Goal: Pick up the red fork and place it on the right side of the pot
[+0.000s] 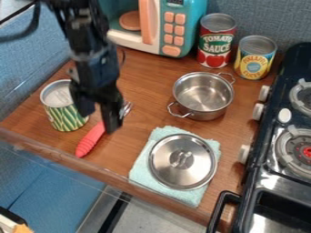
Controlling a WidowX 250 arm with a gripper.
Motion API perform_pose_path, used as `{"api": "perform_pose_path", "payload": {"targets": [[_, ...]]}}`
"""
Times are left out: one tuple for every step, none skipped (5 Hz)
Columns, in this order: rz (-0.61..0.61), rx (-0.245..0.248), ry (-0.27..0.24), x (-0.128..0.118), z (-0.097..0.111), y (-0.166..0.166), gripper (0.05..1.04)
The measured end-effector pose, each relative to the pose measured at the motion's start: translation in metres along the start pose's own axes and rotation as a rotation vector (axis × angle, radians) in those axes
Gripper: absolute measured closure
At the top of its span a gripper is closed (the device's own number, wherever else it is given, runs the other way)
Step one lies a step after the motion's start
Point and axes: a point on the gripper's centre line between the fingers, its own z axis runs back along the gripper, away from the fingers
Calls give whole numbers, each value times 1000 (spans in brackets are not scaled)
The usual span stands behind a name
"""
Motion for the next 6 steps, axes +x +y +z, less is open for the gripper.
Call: {"api": "perform_pose_path", "payload": {"targets": [[10, 81, 41, -12, -29, 10, 83], [13, 158, 77, -8, -48, 26, 83], [21, 168, 70, -3, -52, 30, 85], [39, 147, 53, 1, -55, 30, 138], [17, 134, 40, -2, -56, 22, 407], [13, 98, 27, -9, -54, 10, 668]]}}
